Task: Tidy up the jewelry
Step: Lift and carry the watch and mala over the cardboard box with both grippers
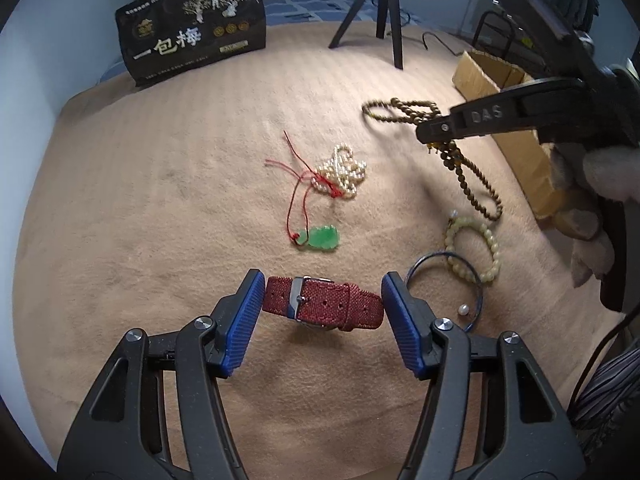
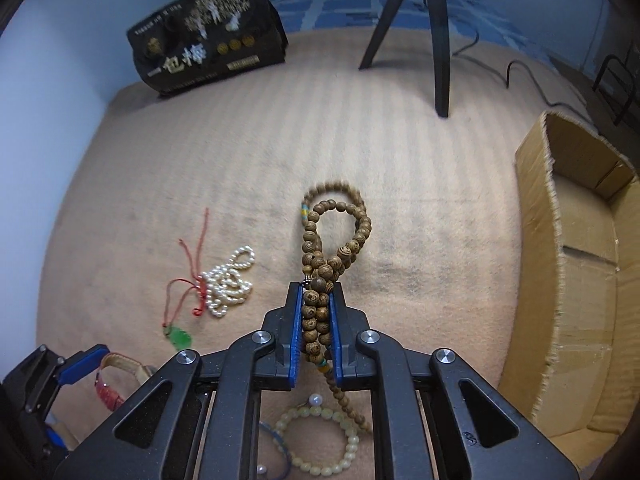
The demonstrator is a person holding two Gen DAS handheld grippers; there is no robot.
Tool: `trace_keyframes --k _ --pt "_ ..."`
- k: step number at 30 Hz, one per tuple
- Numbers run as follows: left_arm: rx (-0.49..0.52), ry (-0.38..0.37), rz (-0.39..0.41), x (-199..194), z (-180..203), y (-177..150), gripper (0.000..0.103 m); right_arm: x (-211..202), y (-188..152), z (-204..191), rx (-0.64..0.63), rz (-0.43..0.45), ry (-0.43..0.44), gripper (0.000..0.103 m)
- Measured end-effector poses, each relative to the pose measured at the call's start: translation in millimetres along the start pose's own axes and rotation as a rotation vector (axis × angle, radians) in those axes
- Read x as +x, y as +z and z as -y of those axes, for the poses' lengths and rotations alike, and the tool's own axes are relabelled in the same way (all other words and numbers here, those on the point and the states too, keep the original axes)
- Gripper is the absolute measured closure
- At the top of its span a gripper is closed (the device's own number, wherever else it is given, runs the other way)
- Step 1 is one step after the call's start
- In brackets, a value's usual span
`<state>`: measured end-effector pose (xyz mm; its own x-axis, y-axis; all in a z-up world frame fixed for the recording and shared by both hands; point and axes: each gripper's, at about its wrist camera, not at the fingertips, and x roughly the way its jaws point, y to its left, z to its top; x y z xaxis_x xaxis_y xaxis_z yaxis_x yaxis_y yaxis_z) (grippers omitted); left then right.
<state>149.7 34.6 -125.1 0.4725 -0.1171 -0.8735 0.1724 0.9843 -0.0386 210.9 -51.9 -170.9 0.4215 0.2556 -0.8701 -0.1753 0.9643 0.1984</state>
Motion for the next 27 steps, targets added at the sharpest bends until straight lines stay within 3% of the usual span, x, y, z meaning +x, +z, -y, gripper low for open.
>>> trace_keyframes --k 14,27 --pt "-0.045 -0.073 0.160 -55 19 24 0.041 -85 -1 21 0.035 0.172 0.085 0.093" --pt "0.002 -0.178 0.260 -76 81 52 0.041 -157 -9 64 0.054 0.284 0.021 0.093"
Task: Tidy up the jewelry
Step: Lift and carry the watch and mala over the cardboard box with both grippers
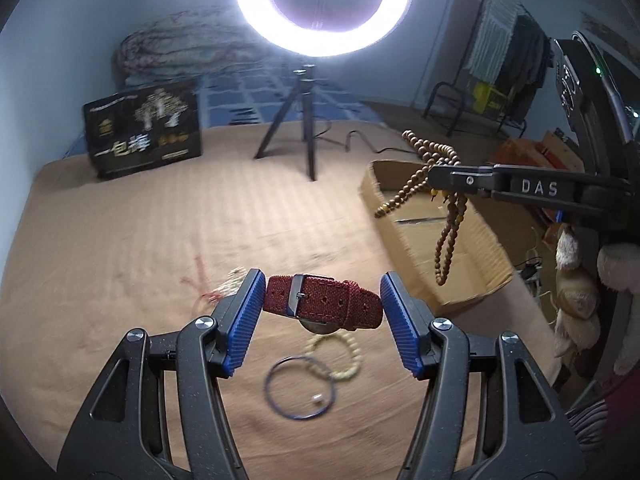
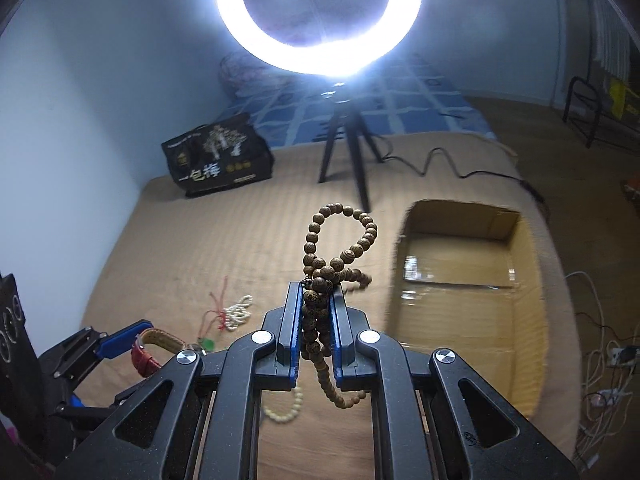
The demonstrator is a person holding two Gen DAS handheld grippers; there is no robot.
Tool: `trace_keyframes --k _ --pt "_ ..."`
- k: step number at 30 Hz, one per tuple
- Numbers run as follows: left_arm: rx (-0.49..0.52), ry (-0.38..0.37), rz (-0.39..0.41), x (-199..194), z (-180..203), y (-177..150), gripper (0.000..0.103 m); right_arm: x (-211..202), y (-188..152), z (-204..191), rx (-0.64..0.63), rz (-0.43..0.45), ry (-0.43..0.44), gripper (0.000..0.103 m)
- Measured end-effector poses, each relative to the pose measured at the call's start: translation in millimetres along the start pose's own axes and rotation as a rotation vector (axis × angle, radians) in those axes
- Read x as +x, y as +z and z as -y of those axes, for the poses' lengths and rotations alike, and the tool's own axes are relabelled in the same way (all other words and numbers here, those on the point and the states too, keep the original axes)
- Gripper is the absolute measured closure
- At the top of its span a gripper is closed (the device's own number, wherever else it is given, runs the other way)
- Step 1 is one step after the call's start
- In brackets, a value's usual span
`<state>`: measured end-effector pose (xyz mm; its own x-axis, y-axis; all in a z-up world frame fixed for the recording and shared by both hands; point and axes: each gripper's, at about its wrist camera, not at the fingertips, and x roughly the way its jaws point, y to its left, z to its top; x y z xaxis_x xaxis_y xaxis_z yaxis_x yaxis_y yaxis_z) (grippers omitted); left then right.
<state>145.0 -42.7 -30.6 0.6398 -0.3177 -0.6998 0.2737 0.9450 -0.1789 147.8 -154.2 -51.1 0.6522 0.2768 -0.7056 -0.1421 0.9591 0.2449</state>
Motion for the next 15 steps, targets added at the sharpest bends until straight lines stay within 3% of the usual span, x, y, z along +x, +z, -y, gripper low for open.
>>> trace_keyframes --k 15 --pt "0.104 -0.068 -0.011 43 75 16 0.041 -24 -5 77 0.075 0.003 -0.125 0.093"
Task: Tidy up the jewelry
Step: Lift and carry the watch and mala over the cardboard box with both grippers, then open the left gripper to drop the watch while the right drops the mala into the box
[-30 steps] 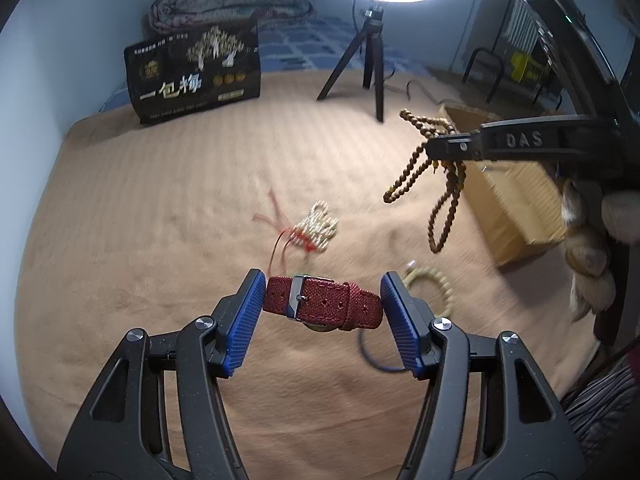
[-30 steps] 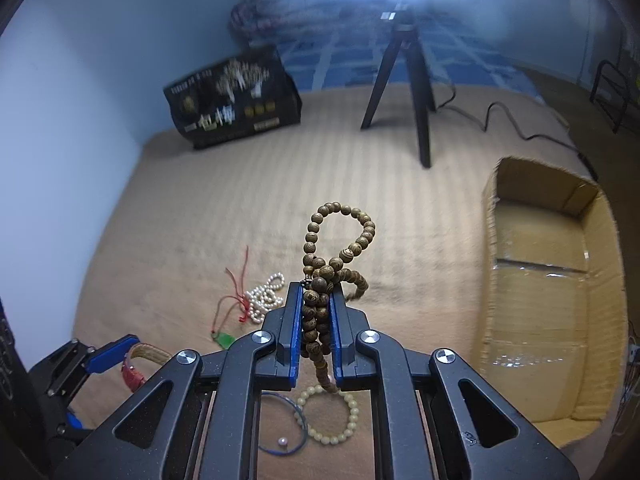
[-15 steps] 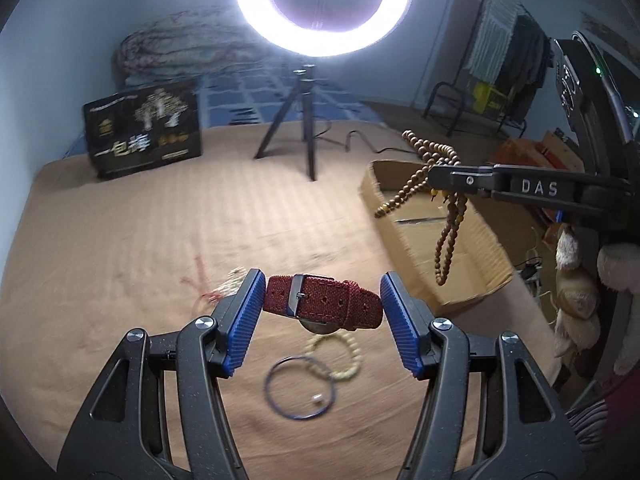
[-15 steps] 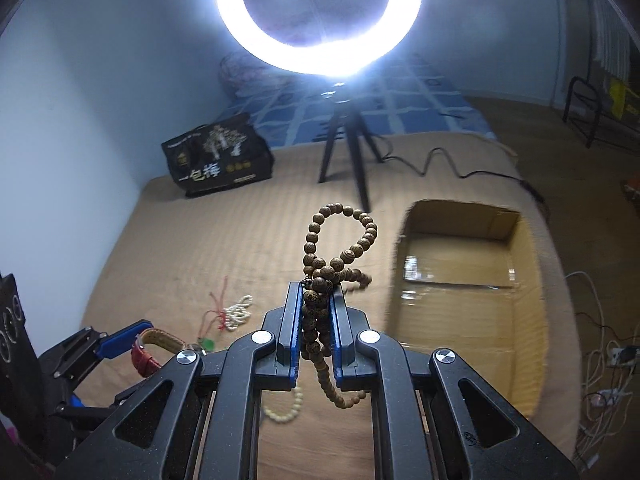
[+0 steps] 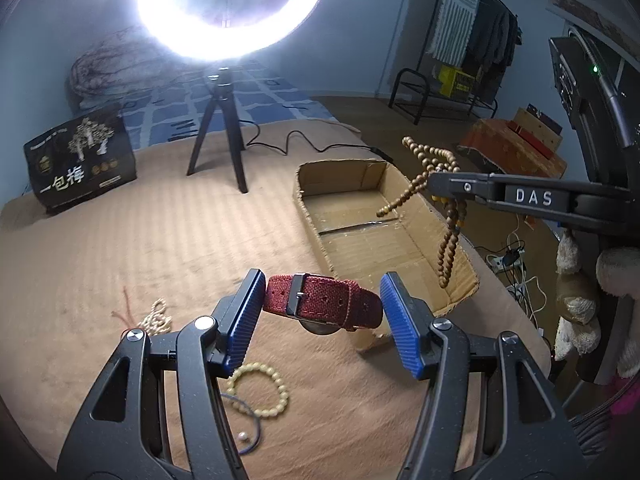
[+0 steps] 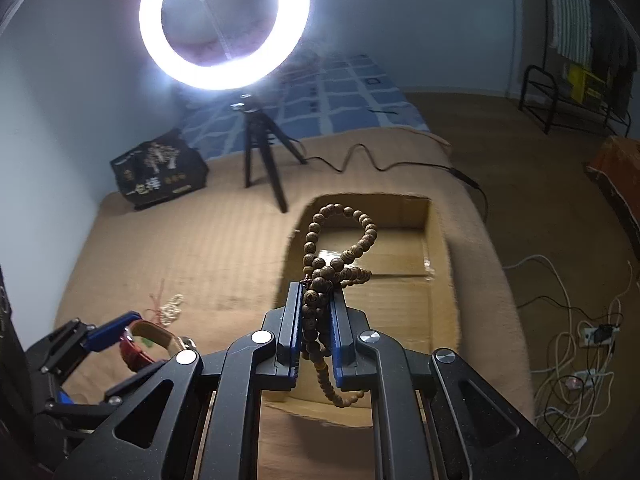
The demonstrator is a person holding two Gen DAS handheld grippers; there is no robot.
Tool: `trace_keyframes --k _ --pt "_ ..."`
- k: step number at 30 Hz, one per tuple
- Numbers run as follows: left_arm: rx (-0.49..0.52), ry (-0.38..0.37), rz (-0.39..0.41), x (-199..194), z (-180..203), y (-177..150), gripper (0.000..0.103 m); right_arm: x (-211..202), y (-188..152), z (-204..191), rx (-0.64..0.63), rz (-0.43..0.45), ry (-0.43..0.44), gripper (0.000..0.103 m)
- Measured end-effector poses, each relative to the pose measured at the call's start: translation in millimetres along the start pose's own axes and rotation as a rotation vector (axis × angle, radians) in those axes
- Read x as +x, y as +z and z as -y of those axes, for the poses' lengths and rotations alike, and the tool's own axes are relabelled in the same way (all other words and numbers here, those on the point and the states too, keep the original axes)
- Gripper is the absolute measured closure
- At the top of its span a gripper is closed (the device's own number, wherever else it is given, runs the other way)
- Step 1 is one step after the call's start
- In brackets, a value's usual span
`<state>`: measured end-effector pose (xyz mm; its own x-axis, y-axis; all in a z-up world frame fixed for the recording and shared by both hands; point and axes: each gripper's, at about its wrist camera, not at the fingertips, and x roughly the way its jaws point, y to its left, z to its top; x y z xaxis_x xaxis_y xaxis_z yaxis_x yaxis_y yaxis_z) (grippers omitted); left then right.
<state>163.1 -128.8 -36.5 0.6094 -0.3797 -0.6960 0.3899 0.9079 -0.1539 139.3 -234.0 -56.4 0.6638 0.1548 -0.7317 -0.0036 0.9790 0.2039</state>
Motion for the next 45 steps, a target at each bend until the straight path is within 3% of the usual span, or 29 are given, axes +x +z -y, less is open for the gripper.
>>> trace_keyframes --k 20,29,30,32,33,34,45 --pt "0.109 -0.043 -0.065 68 54 -2 0.041 43 -10 61 0.114 -0.134 -0.033 0.093" --pt "0.116 -0.036 -0.083 78 57 -4 0.039 53 -14 62 0.125 -0.178 -0.032 0.092" --pt "0.114 -0.033 -0.080 77 56 -4 0.038 54 -15 61 0.122 -0.180 -0.035 0.089" --pt "0.107 -0.027 -0.081 77 54 -3 0.032 54 -15 60 0.120 -0.191 -0.053 0.073" --pt "0.103 -0.027 -0.079 77 54 -2 0.029 54 -15 60 0.123 -0.190 -0.064 0.055" --pt "0.099 -0.027 -0.078 77 52 -2 0.028 52 -14 61 0.126 -0.180 -0.074 0.047" --pt "0.099 0.010 -0.072 65 36 -3 0.028 45 -15 60 0.135 -0.166 -0.087 0.046"
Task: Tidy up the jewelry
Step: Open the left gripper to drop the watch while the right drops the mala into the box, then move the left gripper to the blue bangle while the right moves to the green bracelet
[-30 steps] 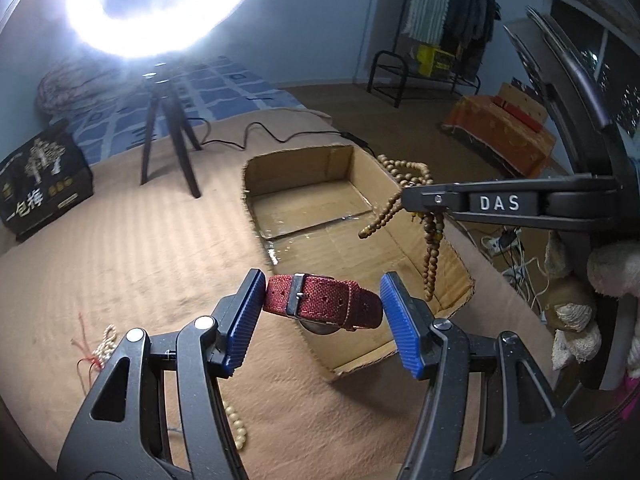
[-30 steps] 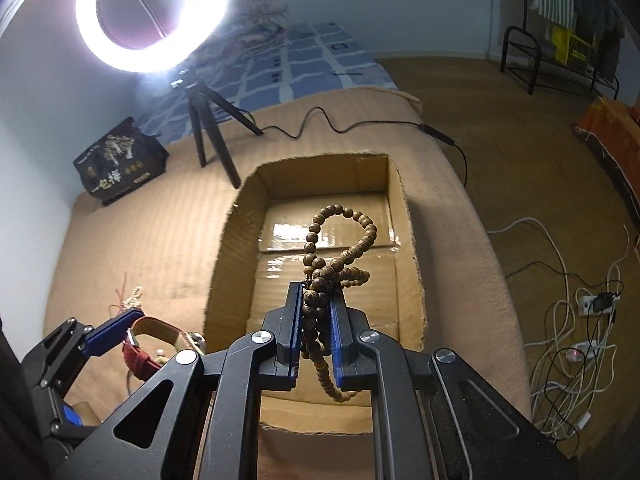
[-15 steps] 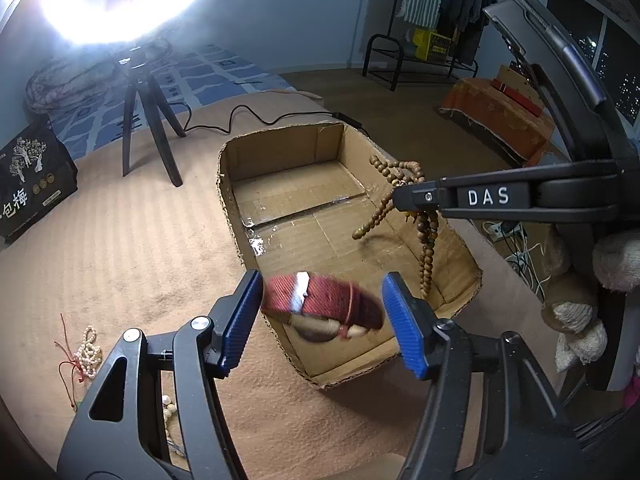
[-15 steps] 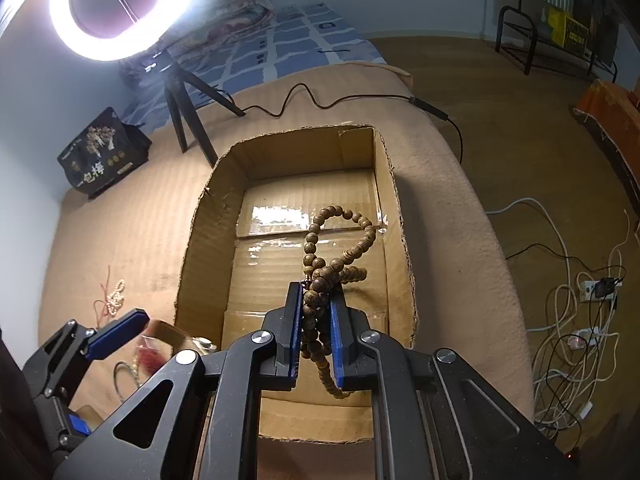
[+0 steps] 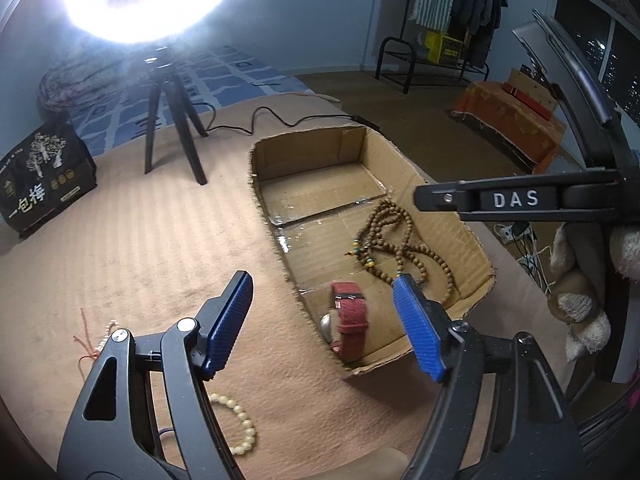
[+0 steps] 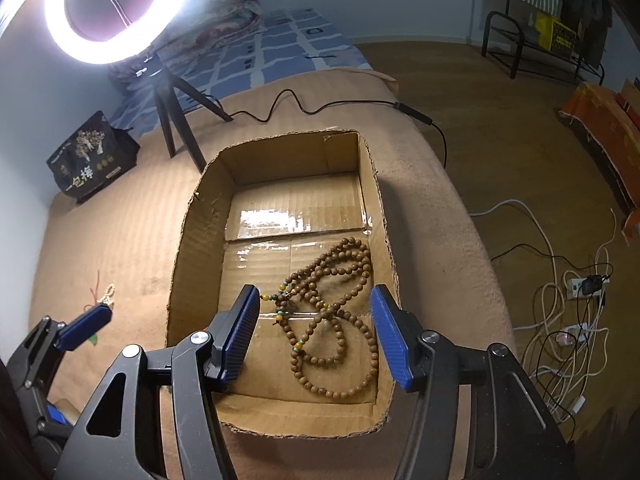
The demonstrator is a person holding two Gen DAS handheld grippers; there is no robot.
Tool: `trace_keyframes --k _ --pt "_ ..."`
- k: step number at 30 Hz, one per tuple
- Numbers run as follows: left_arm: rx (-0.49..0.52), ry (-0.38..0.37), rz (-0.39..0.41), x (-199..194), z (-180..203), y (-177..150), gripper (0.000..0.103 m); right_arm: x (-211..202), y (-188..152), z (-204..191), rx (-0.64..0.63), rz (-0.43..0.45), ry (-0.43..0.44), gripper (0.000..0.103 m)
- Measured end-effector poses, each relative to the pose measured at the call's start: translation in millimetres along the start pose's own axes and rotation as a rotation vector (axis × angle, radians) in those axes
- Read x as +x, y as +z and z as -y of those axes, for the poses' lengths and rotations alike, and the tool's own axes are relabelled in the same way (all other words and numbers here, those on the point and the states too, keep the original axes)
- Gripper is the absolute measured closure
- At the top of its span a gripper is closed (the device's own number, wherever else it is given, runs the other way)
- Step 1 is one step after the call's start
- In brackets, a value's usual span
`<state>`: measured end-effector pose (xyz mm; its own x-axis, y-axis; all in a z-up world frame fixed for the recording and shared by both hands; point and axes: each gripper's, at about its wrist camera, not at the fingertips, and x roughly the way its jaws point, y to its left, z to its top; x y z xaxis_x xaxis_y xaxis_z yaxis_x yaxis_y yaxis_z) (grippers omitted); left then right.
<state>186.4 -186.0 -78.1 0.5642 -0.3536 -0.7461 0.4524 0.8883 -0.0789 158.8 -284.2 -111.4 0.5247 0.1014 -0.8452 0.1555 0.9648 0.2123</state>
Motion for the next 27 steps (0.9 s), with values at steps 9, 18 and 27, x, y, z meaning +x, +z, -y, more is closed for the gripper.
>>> trace_keyframes --k 9,18,27 --pt "-0.046 0.035 0.025 -26 -36 -6 0.028 -16 -6 -19 -0.028 0.037 0.038 0.046" --pt "-0.119 0.095 0.049 -57 -99 -24 0.028 -28 -22 -69 -0.129 0.045 0.128 0.046" --pt "-0.227 0.142 -0.008 -75 -160 -55 0.028 -25 -54 -134 -0.262 -0.021 0.240 0.046"
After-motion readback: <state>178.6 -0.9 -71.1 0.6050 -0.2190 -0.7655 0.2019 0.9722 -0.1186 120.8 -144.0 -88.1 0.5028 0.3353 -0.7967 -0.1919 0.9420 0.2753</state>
